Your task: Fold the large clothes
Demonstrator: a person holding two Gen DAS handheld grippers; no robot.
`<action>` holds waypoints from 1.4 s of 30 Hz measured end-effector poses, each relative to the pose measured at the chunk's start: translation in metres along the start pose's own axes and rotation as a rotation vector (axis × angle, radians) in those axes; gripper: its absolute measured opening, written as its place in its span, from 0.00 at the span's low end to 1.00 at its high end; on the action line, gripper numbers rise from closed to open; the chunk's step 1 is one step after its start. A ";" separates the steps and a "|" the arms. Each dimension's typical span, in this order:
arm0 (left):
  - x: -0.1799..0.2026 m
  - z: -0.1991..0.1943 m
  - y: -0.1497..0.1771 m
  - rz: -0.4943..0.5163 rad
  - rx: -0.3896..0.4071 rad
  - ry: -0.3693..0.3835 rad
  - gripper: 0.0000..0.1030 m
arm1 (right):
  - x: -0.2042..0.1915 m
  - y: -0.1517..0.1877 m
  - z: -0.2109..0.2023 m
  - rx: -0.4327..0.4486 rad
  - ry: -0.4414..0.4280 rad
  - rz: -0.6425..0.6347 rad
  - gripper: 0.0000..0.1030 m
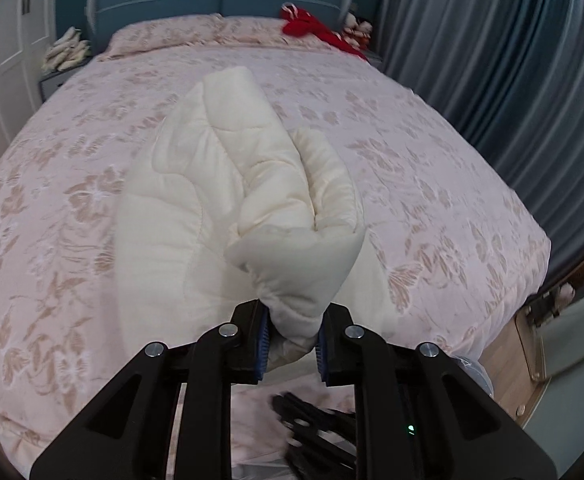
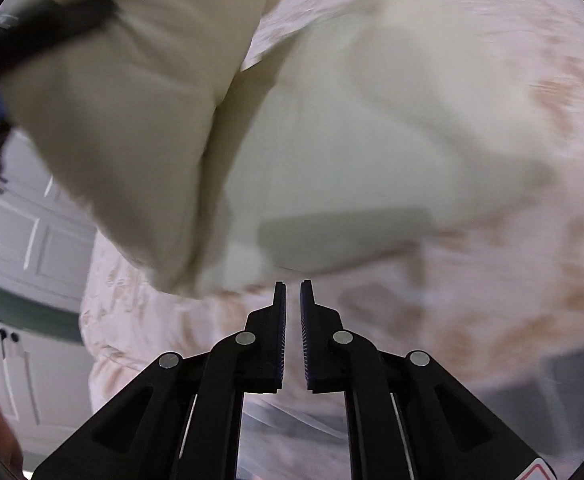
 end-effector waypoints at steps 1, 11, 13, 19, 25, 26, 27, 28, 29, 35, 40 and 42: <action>0.007 0.010 0.002 0.006 -0.020 0.001 0.16 | 0.012 0.002 -0.011 0.007 0.017 0.020 0.07; 0.045 0.074 0.027 0.080 -0.128 -0.068 0.16 | 0.070 0.009 -0.063 0.068 0.214 0.054 0.12; 0.047 0.084 0.032 0.085 -0.149 -0.074 0.16 | 0.073 0.007 -0.068 0.080 0.225 0.054 0.12; 0.050 0.066 0.031 0.103 -0.119 -0.077 0.28 | 0.081 -0.016 -0.094 0.128 0.231 0.035 0.12; 0.009 -0.020 0.017 -0.033 0.003 0.023 0.65 | 0.043 -0.056 -0.128 0.239 0.207 -0.027 0.39; -0.004 -0.033 0.015 -0.040 0.028 -0.022 0.65 | 0.035 -0.062 -0.130 0.252 0.199 -0.039 0.42; -0.017 -0.039 0.013 -0.052 0.044 -0.075 0.65 | 0.026 -0.070 -0.132 0.263 0.183 -0.054 0.47; -0.026 -0.043 0.011 -0.060 0.051 -0.113 0.65 | 0.018 -0.078 -0.130 0.267 0.160 -0.064 0.51; -0.038 -0.044 0.010 -0.073 0.059 -0.153 0.65 | 0.011 -0.084 -0.127 0.267 0.145 -0.068 0.52; -0.090 -0.037 0.005 -0.192 0.034 -0.230 0.63 | -0.026 -0.129 -0.084 0.212 0.092 -0.097 0.54; -0.099 -0.035 -0.004 -0.210 0.047 -0.244 0.62 | -0.027 -0.150 -0.046 0.121 0.050 -0.059 0.17; -0.098 -0.032 -0.010 -0.209 0.050 -0.242 0.61 | -0.025 -0.149 -0.049 0.135 0.037 -0.067 0.11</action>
Point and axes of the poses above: each gripper's, at about its wrist camera, not at the fingertips, and z roughly the way its jaws point, x to its right, y to its underside, the point moved 1 cm from there along z, roughly the way its jaws point, and after that the axes turned 3 degrees about -z, right-handed, at the moved point
